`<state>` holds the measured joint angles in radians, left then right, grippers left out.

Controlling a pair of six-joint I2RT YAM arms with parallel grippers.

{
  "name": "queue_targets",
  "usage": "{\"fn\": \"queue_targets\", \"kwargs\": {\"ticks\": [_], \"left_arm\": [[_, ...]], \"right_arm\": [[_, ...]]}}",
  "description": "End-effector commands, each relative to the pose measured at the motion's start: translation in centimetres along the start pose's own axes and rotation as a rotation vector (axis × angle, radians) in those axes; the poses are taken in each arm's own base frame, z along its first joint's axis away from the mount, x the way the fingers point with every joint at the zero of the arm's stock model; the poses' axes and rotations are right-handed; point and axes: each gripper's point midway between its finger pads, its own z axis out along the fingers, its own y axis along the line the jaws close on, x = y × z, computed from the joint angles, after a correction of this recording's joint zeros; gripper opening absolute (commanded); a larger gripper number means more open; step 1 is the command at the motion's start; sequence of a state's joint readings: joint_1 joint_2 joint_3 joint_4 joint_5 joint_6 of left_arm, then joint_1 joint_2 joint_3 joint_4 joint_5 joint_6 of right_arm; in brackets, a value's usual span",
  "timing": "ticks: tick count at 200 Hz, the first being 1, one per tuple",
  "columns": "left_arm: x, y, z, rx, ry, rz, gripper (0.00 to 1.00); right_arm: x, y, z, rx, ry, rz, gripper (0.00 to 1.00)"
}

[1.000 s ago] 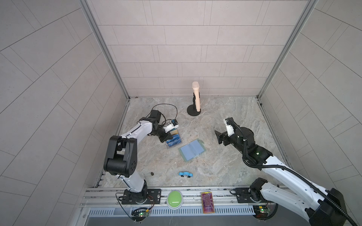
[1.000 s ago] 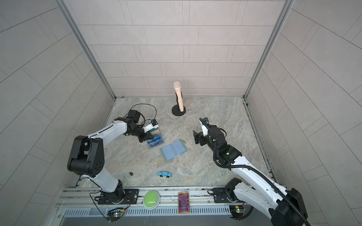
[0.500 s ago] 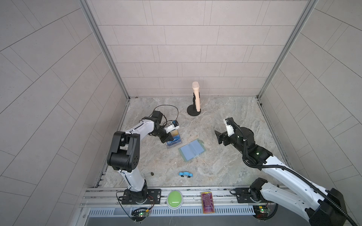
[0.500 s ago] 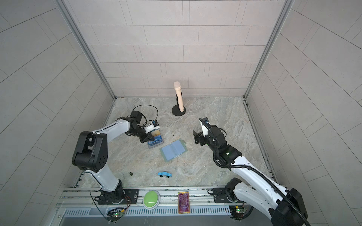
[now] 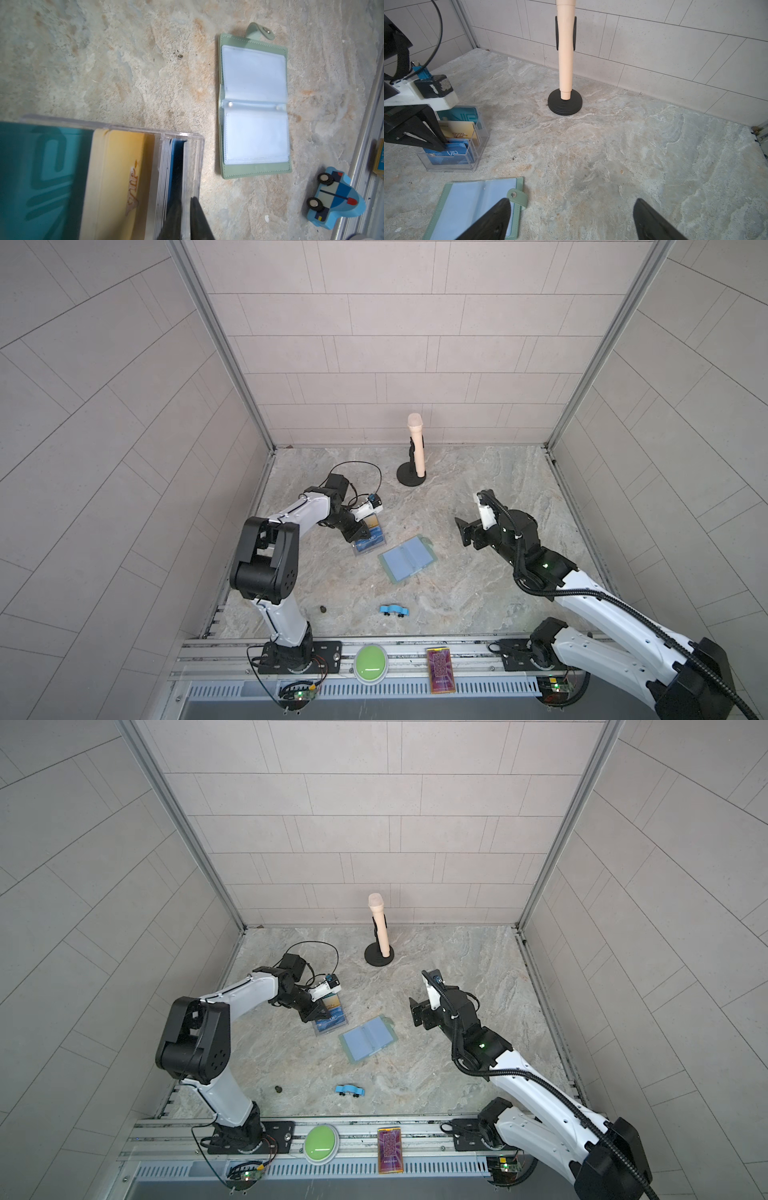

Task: Take the credit cards out of the card holder

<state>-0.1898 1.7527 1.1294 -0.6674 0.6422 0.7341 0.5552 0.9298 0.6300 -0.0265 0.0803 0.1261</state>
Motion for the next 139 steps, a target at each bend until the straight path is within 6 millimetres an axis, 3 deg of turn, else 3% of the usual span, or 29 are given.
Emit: {"fn": "queue_targets", "kwargs": {"ticks": [1,44,83,113,139], "left_arm": [[-1.0,0.3,-0.8,-0.033,-0.014,0.002,0.16],[-2.3,1.0,-3.1,-0.139,-0.045,0.007,0.20],[-3.3,2.0,-6.2,-0.286,-0.082,-0.017,0.28],[-4.9,3.7,-11.1,-0.519,-0.215,-0.093,0.30],[-4.4,4.7,-16.7,-0.812,-0.397,-0.207,0.40]], "right_arm": [[0.2,-0.3,0.2,0.017,0.009,-0.021,0.94],[0.5,-0.7,0.8,0.046,0.042,-0.032,0.95],[0.7,-2.1,1.1,0.096,0.055,-0.013,0.97],[0.3,-4.2,1.5,0.184,0.049,0.005,1.00],[-0.2,-7.1,1.4,0.313,0.030,0.024,0.99]]}}
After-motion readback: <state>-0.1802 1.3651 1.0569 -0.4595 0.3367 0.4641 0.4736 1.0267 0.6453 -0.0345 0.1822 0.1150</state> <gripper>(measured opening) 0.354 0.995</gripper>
